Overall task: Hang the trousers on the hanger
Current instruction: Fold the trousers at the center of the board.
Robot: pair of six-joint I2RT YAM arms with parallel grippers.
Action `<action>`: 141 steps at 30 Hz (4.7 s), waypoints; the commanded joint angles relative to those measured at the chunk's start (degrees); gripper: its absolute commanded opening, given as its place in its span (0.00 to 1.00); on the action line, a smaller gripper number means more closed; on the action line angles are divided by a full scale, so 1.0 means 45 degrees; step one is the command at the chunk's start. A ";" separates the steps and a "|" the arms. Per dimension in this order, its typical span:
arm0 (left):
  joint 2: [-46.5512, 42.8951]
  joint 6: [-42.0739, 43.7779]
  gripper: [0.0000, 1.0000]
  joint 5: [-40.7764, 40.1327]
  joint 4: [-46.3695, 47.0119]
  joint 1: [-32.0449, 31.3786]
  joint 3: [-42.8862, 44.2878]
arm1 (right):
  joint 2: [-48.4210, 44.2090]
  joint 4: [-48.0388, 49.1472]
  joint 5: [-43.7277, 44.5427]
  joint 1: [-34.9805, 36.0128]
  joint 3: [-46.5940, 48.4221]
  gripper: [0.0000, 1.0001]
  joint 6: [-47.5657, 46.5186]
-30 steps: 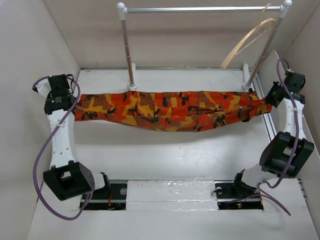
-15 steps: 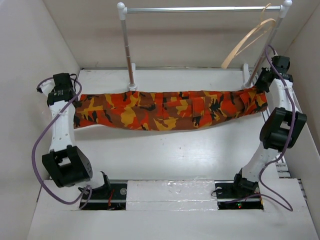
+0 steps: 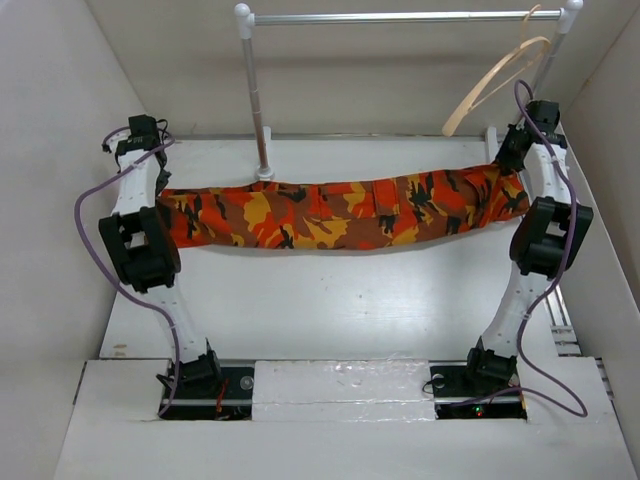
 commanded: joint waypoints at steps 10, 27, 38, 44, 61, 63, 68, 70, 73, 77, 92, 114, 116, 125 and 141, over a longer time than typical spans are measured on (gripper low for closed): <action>0.1501 0.0753 0.00 -0.0832 0.0758 0.0088 0.3293 | 0.0114 0.2002 0.0324 -0.0227 0.0257 0.21 0.0970; -0.0974 0.1185 0.57 0.1158 0.1458 0.0088 -0.1396 | -0.5001 0.4459 -0.2038 -0.0676 -0.6988 0.80 0.0540; -0.4891 -0.0769 0.47 0.4559 0.4805 0.1729 -0.9171 | -0.6781 0.5635 -0.3660 -0.1260 -1.0252 0.39 0.1048; -0.3385 -0.1569 0.47 0.4540 0.5135 0.1845 -0.8702 | -0.7211 0.5889 -0.3972 -0.2081 -1.1580 0.15 0.1515; -0.1547 -0.1726 0.19 0.4170 0.5352 0.1846 -0.8350 | -0.4203 0.9462 -0.5714 -0.2611 -1.3358 0.63 0.4229; -0.1488 -0.1726 0.18 0.4189 0.5450 0.1846 -0.8350 | -0.4067 0.9755 -0.5420 -0.2434 -1.3320 0.61 0.4406; -0.1254 -0.1532 0.00 0.3976 0.5256 0.1846 -0.8058 | -0.3948 0.9601 -0.5107 -0.2102 -1.3066 0.07 0.4642; -0.1292 -0.1376 0.00 0.3760 0.5138 0.1846 -0.7882 | -0.4589 0.9406 -0.4758 -0.2102 -1.3221 0.00 0.4371; -0.1448 -0.1083 0.00 0.2863 0.4825 0.1846 -0.7842 | -0.5759 0.8703 -0.4152 -0.2451 -1.3475 0.00 0.3999; -0.1761 -0.0672 0.00 0.1342 0.4358 0.1846 -0.7959 | -0.7148 0.7905 -0.3818 -0.2766 -1.3964 0.00 0.3550; -0.3868 0.0169 0.00 0.3514 0.4977 0.1846 -0.9286 | -0.9867 0.5657 -0.4383 -0.4852 -1.5624 0.00 0.1557; -0.1449 -0.1336 0.35 0.5831 0.5294 0.1123 -0.7590 | -0.9750 0.5693 -0.5867 -0.5715 -1.5819 0.00 0.0774; -0.1157 -0.1355 0.32 0.5461 0.5061 0.1123 -0.7374 | -0.9711 0.5927 -0.5946 -0.5715 -1.5936 0.00 0.0930; -0.0823 -0.0205 0.00 0.2594 0.4201 0.1123 -0.7079 | -0.9418 0.5637 -0.5205 -0.5715 -1.5547 0.00 0.1106; -0.6369 -0.0380 0.00 0.1375 0.2519 0.1768 -1.1748 | -1.0549 0.3272 -0.3309 -0.5949 -1.5116 0.00 0.2317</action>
